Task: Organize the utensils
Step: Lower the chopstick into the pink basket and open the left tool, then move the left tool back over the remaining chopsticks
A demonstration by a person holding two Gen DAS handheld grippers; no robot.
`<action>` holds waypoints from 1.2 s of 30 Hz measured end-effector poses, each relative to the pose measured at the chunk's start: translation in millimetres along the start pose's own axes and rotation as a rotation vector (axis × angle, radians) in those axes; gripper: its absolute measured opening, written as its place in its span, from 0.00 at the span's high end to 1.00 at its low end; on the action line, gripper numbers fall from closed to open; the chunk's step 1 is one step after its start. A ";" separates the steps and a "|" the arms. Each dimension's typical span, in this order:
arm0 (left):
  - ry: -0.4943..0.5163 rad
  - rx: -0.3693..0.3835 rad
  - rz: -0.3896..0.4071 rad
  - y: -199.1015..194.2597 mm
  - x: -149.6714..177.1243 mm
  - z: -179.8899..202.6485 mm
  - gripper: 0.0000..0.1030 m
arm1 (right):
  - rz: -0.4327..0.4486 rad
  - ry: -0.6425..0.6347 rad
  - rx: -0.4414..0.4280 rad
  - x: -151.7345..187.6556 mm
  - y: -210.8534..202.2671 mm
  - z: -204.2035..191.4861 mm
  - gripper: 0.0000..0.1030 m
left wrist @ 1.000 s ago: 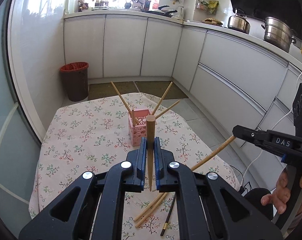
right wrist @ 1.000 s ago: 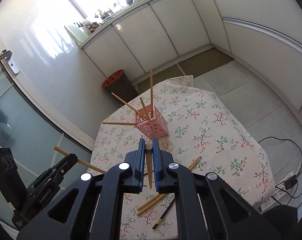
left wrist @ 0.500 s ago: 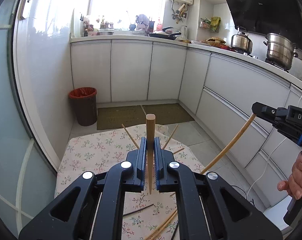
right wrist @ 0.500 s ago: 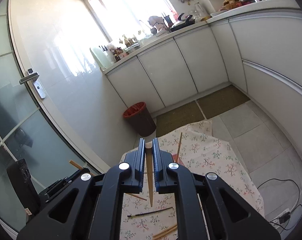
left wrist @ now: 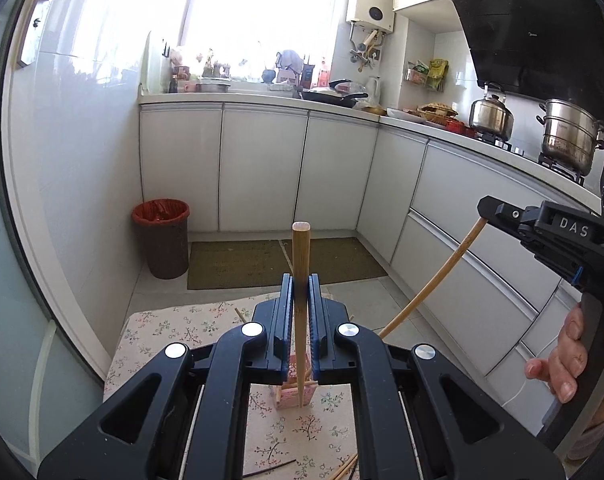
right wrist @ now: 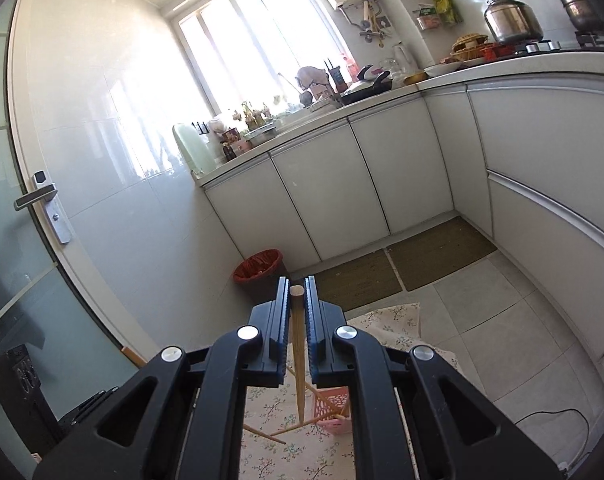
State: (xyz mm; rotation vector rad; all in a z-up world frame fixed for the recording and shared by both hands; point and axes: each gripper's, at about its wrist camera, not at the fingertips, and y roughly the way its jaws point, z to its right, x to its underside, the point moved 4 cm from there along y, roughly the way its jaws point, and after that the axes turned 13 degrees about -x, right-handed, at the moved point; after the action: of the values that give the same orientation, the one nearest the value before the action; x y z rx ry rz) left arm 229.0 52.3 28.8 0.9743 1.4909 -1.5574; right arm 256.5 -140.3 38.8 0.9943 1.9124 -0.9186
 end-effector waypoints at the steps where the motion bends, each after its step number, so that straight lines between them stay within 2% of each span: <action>1: -0.005 -0.008 0.000 6.5 -1.0 1.0 0.94 | -0.008 -0.010 0.011 0.7 8.7 1.9 0.92; 10: -0.043 -0.055 -0.073 75.6 6.9 -0.3 0.94 | -0.065 -0.072 0.065 27.2 72.0 26.2 0.92; 17: -0.051 -0.065 -0.147 120.4 30.4 2.3 0.93 | -0.081 -0.085 0.065 45.5 108.0 41.5 0.92; 19: -0.042 -0.068 -0.174 130.7 39.1 4.5 0.92 | -0.102 -0.059 0.065 52.9 114.2 49.3 0.87; 20: -0.049 -0.075 -0.187 133.1 42.6 3.3 0.89 | -0.107 -0.039 0.062 54.9 116.3 52.7 0.83; 21: -0.062 -0.075 -0.194 133.8 44.9 0.8 0.87 | -0.108 -0.019 0.061 56.1 116.2 56.6 0.72; 22: -0.072 -0.077 -0.192 132.6 45.8 -1.6 0.82 | -0.105 -0.005 0.066 56.8 113.9 60.6 0.67; 30: -0.074 -0.111 -0.160 109.9 34.5 -6.5 0.73 | -0.097 -0.007 0.095 59.5 87.9 63.4 0.67; 32: -0.072 -0.114 -0.152 101.2 33.6 -6.8 0.68 | -0.098 -0.007 0.101 60.1 81.1 62.1 0.67; 36: -0.071 -0.124 -0.141 83.7 33.6 -4.6 0.58 | -0.101 -0.011 0.117 64.5 64.8 57.1 0.58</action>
State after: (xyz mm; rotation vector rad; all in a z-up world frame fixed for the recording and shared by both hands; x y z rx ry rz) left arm 290.7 53.6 -37.2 0.7499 1.6147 -1.5597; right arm 304.8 -140.8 -57.5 0.9652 1.9325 -1.1024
